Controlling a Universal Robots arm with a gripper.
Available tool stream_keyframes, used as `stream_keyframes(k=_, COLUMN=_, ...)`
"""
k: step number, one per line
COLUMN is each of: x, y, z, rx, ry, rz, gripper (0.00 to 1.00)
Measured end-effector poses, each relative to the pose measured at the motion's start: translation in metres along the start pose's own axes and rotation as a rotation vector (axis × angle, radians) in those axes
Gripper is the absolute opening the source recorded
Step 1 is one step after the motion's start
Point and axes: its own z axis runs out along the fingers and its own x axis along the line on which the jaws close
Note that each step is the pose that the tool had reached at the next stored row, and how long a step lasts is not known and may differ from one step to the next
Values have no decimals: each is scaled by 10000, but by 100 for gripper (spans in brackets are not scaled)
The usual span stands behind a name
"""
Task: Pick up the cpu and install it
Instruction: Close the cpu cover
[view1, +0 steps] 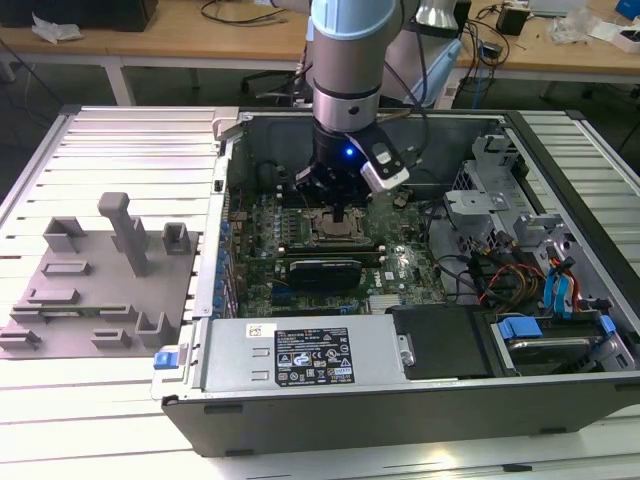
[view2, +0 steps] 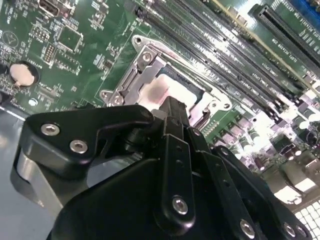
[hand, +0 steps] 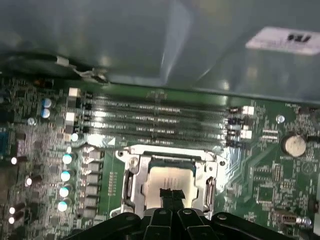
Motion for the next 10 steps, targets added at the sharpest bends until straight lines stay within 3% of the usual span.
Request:
stream_keyframes(k=3, x=-7, y=2, z=-145, rx=-2, ry=-2, rz=9, gripper=11)
stream_keyframes(k=10, x=-7, y=3, z=-150, rx=-1, ry=-2, rz=29, gripper=11)
